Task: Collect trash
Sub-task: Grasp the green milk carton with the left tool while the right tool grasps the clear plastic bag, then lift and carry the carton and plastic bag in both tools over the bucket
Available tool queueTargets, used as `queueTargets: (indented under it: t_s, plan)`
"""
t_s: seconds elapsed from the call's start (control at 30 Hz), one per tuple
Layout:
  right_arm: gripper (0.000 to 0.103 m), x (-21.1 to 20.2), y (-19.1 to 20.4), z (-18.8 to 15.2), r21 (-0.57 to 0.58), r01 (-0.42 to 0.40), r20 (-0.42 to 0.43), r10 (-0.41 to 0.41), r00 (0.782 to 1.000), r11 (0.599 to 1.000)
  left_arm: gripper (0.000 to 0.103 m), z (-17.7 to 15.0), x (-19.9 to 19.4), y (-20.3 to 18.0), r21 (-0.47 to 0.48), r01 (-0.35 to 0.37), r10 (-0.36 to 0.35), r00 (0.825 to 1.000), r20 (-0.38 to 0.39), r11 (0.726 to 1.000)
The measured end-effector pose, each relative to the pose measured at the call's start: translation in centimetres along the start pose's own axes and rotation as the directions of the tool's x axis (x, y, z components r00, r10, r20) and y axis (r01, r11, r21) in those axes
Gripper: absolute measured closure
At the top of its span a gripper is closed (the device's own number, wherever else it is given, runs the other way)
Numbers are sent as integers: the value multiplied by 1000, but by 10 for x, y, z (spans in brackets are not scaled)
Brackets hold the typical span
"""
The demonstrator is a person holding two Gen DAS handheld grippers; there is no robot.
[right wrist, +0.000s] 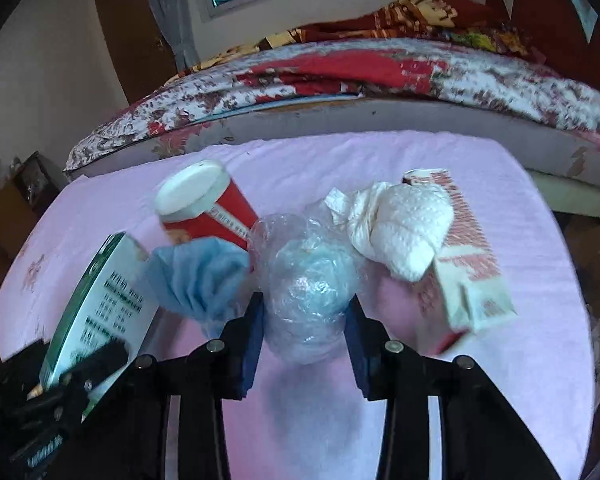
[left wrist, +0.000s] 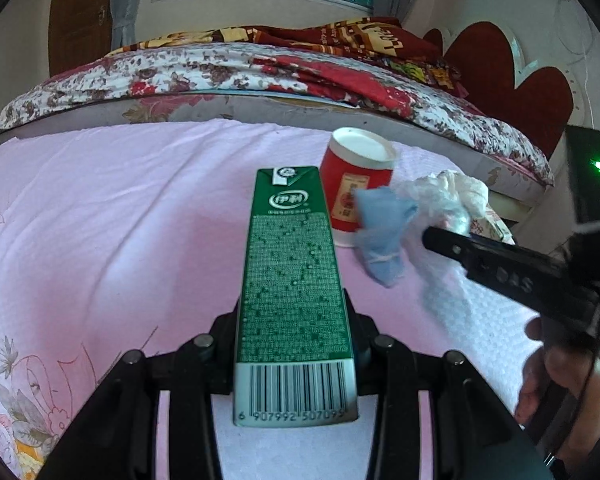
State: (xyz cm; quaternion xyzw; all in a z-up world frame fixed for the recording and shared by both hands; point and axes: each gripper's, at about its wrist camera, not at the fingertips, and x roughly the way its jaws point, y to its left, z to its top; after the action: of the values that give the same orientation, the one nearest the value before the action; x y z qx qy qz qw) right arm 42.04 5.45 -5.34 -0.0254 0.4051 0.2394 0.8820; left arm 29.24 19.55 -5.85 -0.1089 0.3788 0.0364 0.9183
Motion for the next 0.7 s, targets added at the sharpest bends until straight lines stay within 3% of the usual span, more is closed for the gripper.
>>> queueTargets:
  t_s: [0.37,0.7]
  plan:
    - [62,-66,-8,-46,-5,-15,10,15,1000,1000,63,-22,-34,-11,31,-4,4,1000,16,999]
    - [62,-146,-29,-94,-34,57,50,-56,997,998,63,-47,-65,-20,54,-1,0,1000,32,999]
